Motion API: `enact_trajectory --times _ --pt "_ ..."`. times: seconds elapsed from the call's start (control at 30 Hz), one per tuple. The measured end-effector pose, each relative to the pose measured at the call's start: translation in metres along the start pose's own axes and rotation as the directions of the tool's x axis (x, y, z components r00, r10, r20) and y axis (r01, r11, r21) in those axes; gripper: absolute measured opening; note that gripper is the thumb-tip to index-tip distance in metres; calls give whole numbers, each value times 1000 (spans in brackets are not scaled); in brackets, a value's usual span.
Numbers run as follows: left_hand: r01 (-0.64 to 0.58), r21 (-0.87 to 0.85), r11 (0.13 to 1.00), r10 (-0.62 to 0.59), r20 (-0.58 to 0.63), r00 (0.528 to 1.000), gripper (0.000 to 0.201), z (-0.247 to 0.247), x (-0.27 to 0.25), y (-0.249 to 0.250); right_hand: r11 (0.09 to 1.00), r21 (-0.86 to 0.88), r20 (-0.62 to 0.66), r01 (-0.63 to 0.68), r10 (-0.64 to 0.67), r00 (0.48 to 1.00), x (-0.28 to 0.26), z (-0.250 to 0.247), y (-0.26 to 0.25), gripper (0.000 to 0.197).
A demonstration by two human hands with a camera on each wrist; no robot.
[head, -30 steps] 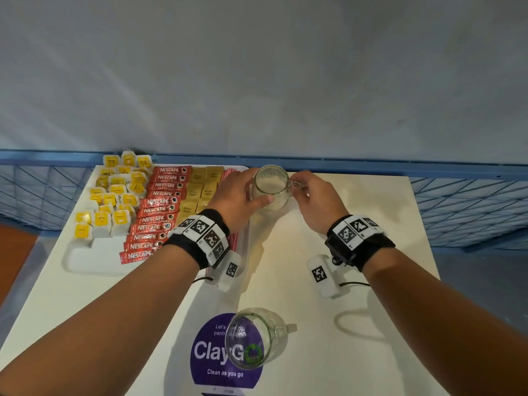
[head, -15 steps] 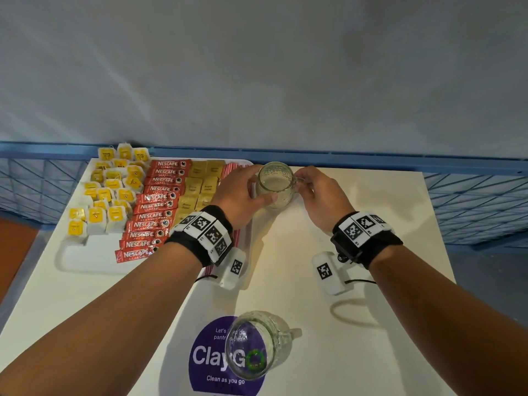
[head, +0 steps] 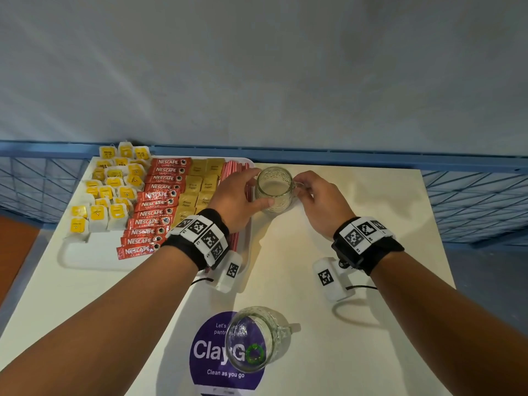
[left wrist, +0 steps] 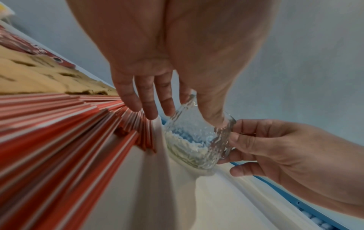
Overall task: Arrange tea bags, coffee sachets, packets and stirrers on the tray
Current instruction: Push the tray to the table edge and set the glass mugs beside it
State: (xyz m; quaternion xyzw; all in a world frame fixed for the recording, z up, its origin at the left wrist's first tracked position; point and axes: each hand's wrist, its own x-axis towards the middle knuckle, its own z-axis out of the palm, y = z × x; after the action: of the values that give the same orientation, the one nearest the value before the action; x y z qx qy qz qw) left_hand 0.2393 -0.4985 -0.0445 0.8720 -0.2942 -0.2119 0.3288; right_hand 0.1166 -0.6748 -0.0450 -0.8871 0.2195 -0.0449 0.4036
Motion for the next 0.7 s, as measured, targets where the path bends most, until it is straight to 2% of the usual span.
enact_trajectory --times 0.3,0.53,0.7 --pt "0 41 999 -1 13 1000 65 -1 -1 1 1000 -2 -13 -7 7 1000 -3 1 -2 23" --pt "8 91 996 -8 -8 1000 78 -9 -11 4 998 -59 -1 10 -10 1000 -9 -5 -8 32" --pt "-42 99 994 46 -37 998 71 -27 -42 9 995 -78 -13 60 -61 998 -31 -17 -19 35"
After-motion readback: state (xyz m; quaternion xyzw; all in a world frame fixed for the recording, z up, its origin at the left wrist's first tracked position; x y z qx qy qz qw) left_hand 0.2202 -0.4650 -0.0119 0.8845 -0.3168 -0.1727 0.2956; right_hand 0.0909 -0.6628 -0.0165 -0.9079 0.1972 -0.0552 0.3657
